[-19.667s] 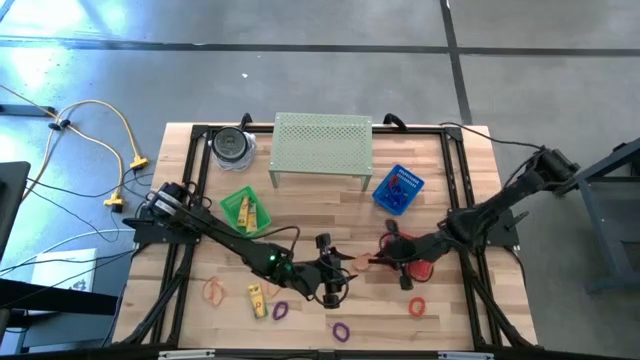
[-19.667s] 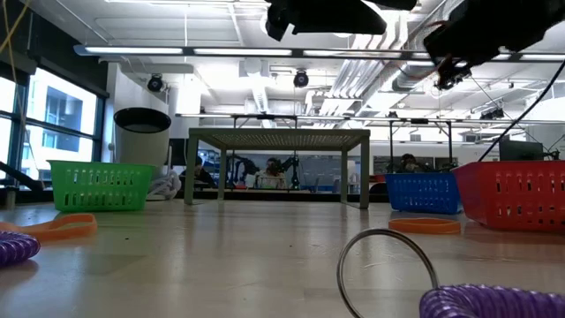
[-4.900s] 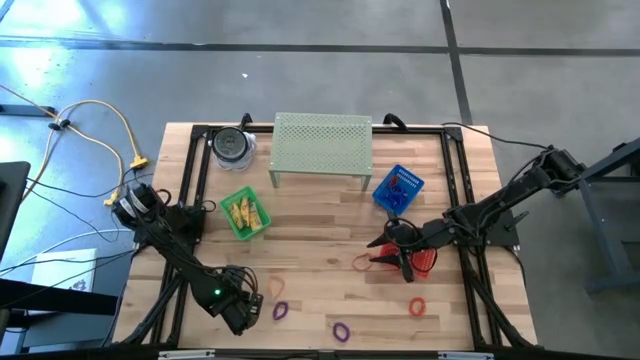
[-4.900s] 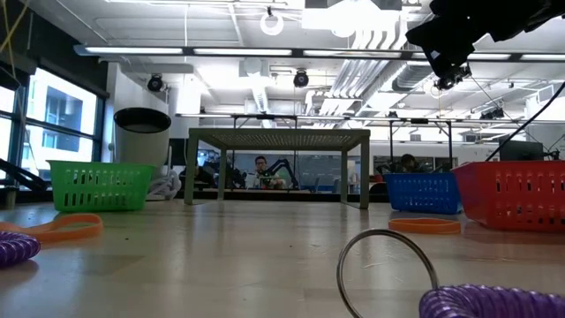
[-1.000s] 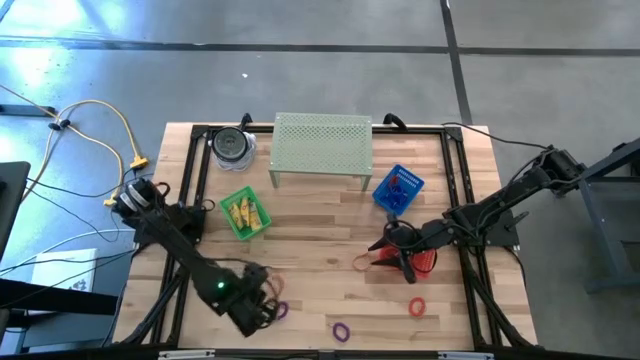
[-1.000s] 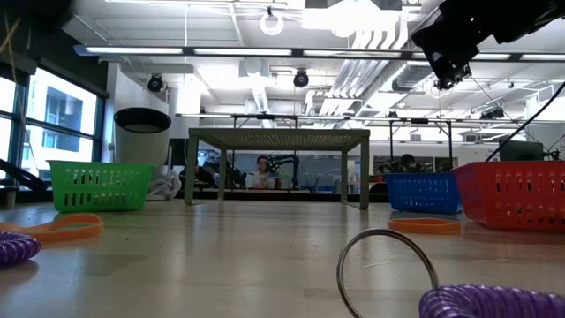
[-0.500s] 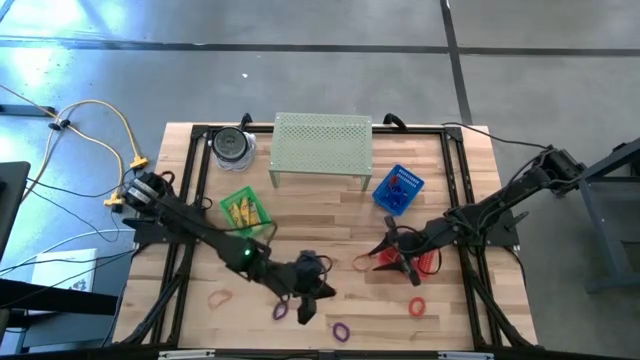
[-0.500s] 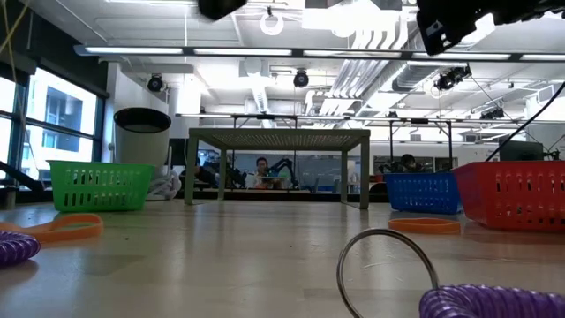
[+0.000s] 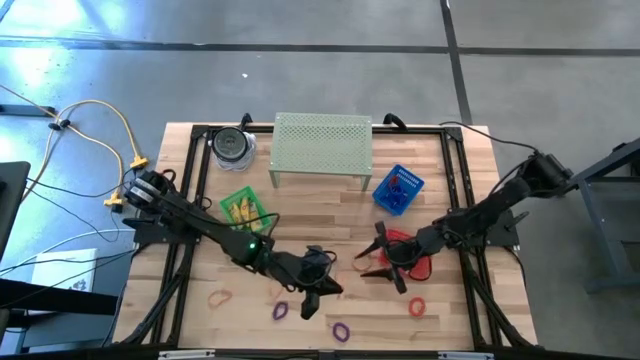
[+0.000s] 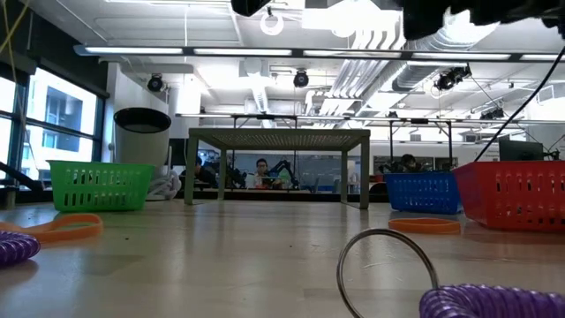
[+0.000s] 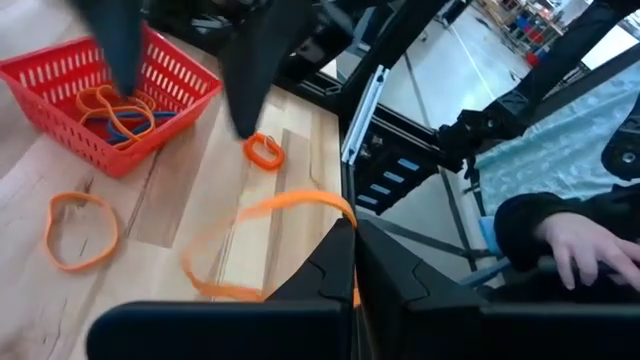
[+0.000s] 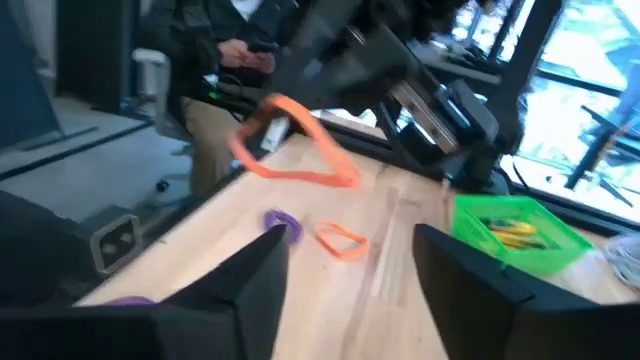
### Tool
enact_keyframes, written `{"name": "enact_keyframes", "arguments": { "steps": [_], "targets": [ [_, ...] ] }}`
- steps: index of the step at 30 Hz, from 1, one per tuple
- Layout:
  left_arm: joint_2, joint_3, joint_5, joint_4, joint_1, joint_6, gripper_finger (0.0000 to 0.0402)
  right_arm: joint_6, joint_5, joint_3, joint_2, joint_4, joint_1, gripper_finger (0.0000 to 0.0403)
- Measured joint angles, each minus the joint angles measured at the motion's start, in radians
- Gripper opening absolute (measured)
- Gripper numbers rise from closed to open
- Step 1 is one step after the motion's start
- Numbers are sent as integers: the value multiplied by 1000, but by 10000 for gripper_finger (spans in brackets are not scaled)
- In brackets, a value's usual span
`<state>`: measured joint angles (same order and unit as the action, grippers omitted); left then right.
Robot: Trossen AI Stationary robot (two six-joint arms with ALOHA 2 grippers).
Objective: Pick & Place Office Desk Supplies
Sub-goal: Put the orange rubberband into the red basket
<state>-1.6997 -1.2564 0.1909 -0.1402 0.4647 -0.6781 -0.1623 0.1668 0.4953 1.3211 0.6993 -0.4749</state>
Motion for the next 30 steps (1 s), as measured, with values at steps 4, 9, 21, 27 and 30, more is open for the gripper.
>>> {"name": "enact_keyframes", "arguments": {
  "steps": [4,9,21,27,30],
  "targets": [
    [0,0,2,0,0,0,0,0,23,6,32,41,21,255],
    [0,0,2,1,-7,9,0,-3,15,50,71,49,39,290],
    [0,1,3,9,-12,15,0,-108,-93,157,191,45,37,284],
    [0,2,4,25,-12,19,0,-132,-96,174,210,44,37,264],
    [0,2,5,30,-12,19,0,-132,-97,174,210,45,37,247]
  ]
}}
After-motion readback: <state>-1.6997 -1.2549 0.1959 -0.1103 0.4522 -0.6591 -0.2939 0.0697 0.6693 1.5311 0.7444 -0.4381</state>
